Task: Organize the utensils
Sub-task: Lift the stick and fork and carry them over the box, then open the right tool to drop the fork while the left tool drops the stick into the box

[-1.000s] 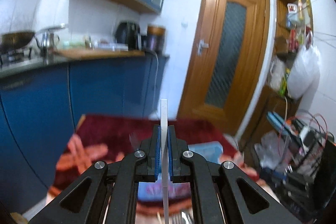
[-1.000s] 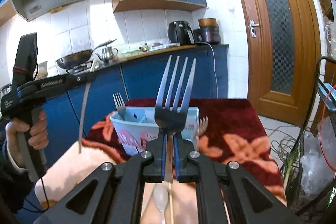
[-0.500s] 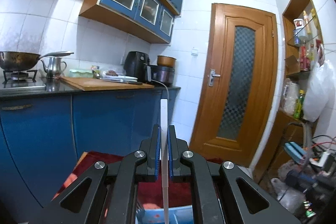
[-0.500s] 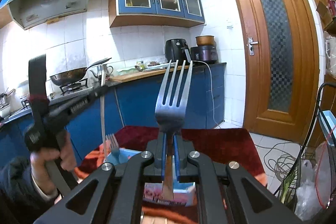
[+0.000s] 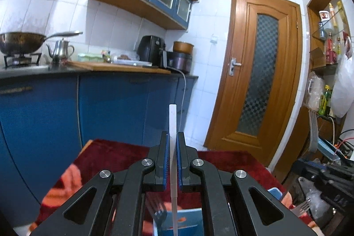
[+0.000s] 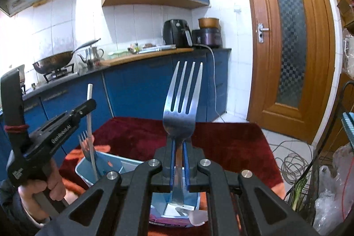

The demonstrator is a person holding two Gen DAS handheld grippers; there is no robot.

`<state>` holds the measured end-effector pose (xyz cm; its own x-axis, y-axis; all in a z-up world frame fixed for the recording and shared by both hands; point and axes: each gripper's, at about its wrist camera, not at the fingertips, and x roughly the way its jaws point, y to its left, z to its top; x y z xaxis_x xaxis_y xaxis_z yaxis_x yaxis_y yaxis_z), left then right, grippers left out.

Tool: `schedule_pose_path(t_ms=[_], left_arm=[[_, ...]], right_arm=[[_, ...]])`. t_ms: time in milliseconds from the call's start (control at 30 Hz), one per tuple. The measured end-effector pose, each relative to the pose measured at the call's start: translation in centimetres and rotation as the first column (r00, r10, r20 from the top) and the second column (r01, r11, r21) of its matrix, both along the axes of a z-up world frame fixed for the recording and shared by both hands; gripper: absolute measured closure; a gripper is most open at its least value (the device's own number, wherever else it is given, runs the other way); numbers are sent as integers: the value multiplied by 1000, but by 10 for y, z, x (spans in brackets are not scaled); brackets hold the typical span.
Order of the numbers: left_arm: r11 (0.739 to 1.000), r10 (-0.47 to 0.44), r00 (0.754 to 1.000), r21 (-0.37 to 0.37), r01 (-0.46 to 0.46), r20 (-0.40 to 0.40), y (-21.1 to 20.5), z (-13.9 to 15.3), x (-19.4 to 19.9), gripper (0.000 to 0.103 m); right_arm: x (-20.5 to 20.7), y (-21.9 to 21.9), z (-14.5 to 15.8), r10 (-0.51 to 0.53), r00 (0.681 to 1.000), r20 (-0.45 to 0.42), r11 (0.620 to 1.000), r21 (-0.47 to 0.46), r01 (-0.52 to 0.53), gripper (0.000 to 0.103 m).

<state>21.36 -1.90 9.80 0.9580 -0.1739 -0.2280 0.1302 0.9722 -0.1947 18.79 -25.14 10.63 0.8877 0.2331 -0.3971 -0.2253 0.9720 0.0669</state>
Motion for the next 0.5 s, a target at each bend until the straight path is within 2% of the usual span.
schedule_pose_path(t_ms=[133, 200, 267, 333, 500], left_arm=[[1000, -18, 1000, -8, 18, -25, 7, -2, -1, 95], [999, -35, 999, 7, 35, -40, 8, 0, -3, 89], [999, -42, 998, 14, 43, -44, 8, 3, -6, 72], [999, -47, 998, 24, 47, -34, 10, 6, -13, 66], [996, -62, 997, 63, 65, -47, 9, 15, -29, 66]], right_arm=[[2, 4, -7, 15, 1000, -26, 1000, 3, -15, 93], [1, 5, -7, 27, 999, -28, 1000, 16, -27, 89], [0, 5, -3, 31, 999, -21, 999, 32, -31, 79], [-5, 3, 3, 43, 999, 4, 998, 52, -43, 75], [-25, 4, 22, 46, 997, 64, 998, 45, -49, 71]])
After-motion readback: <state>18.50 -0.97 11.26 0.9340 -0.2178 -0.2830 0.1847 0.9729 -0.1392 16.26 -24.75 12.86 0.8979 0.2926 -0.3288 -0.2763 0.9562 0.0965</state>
